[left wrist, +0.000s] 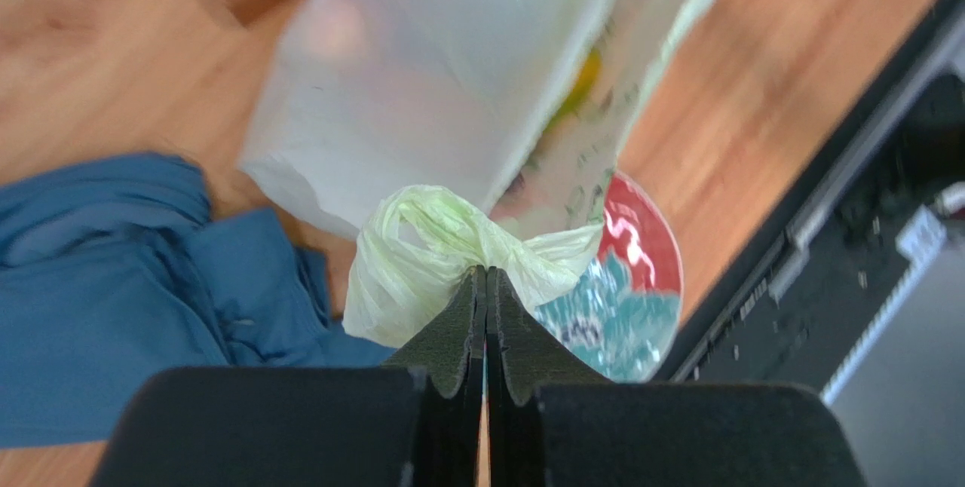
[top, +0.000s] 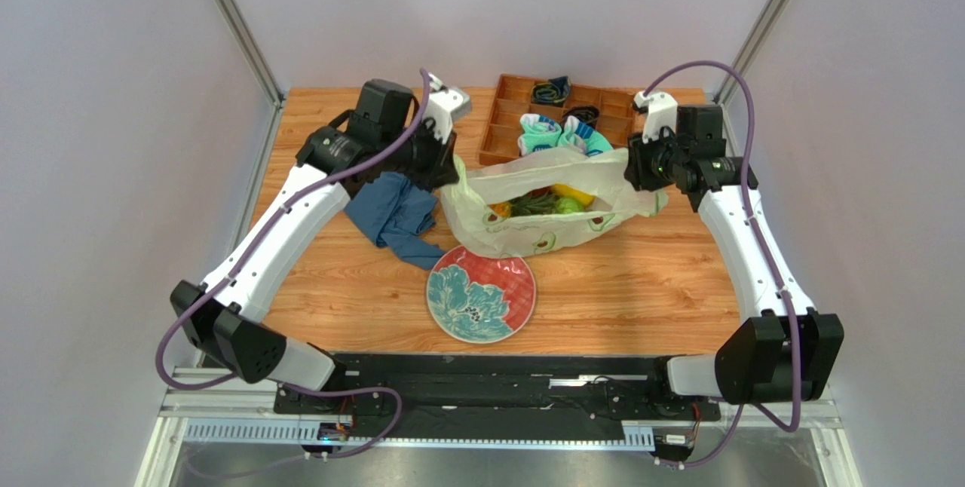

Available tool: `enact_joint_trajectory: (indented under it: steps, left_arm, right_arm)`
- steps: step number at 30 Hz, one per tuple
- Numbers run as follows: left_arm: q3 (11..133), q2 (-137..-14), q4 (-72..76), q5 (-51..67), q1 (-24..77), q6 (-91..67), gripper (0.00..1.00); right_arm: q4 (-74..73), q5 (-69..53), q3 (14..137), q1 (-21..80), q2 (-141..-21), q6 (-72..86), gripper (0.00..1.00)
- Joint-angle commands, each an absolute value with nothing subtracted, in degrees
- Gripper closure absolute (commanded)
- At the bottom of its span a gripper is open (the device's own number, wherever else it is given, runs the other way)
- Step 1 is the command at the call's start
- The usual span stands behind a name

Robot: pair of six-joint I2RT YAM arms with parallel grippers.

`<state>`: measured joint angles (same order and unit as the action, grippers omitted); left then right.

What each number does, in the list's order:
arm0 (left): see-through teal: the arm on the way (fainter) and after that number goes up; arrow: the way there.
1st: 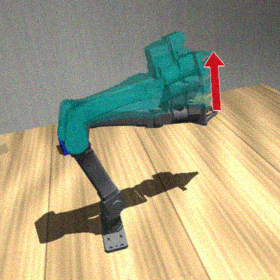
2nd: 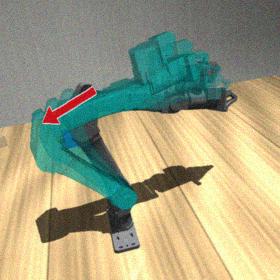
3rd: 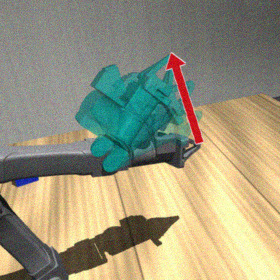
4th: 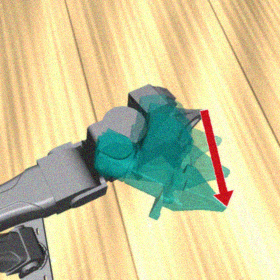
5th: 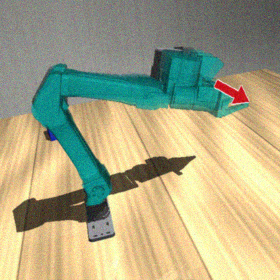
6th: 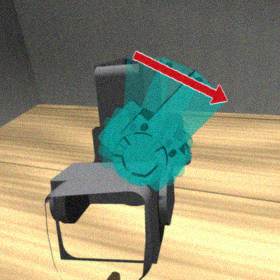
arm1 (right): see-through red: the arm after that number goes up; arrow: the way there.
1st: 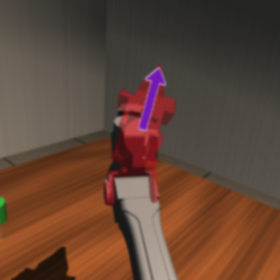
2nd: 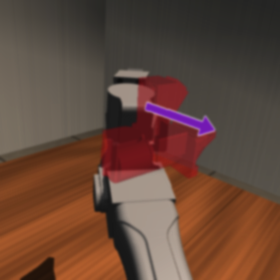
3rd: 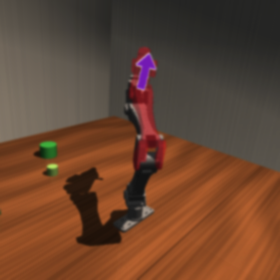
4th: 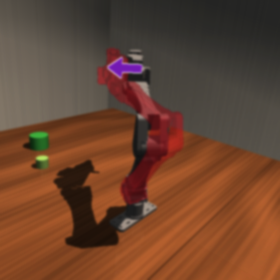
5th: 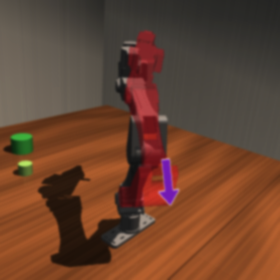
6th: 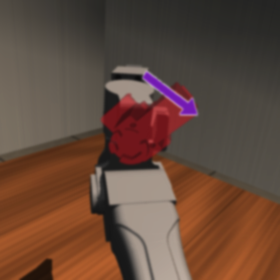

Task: Take the fake fruits out of the plastic bag
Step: Adjust the plastic bag at the center of the board, then take out the fake fruit from the plastic bag.

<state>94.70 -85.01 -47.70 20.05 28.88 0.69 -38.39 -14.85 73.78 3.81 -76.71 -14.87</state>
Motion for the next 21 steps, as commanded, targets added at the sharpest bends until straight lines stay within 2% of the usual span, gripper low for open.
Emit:
enact_joint_trajectory:
  steps: [1, 2, 6, 8, 13, 16, 17, 18, 21]
  left_arm:
    - [85.1, -79.6, -53.3, 27.7, 29.4, 10.4, 1.00]
    - [83.9, -78.8, -53.7, 27.9, 29.4, 9.7, 1.00]
    - [80.1, -76.7, -52.5, 30.2, 29.4, 8.9, 1.00]
    - [80.2, -77.2, -51.2, 29.1, 29.3, 7.5, 1.00]
    - [83.3, -79.9, -50.8, 30.8, 29.1, 7.0, 1.00]
    - [86.7, -82.6, -51.9, 30.5, 28.7, 6.9, 1.00]
    - [87.5, -83.4, -52.7, 30.7, 28.5, 6.8, 1.00]
    - [88.0, -84.0, -52.7, 30.8, 28.0, 6.8, 1.00]
    - [88.4, -84.8, -51.9, 31.2, 26.8, 5.7, 1.00]
  right_arm:
    - [-44.8, -12.2, 71.9, 3.2, -73.3, -11.2, 0.55]
    - [-46.4, -13.3, 73.6, 3.2, -72.9, -12.7, 0.45]
    - [-51.7, -26.2, 86.5, 5.4, -72.2, -15.8, 0.36]
    - [-52.3, -28.6, 92.2, 7.8, -72.2, -16.0, 0.32]
    - [-55.5, -33.3, 95.9, 20.0, -75.3, -20.0, 0.32]
    - [-52.9, -36.8, 91.2, 24.1, -76.6, -22.6, 0.42]
    - [-52.9, -38.2, 90.4, 25.0, -78.5, -23.5, 0.52]
    - [-52.9, -40.6, 89.3, 25.9, -79.8, -24.2, 0.58]
    - [-53.6, -41.4, 89.6, 26.5, -84.5, -28.0, 0.70]
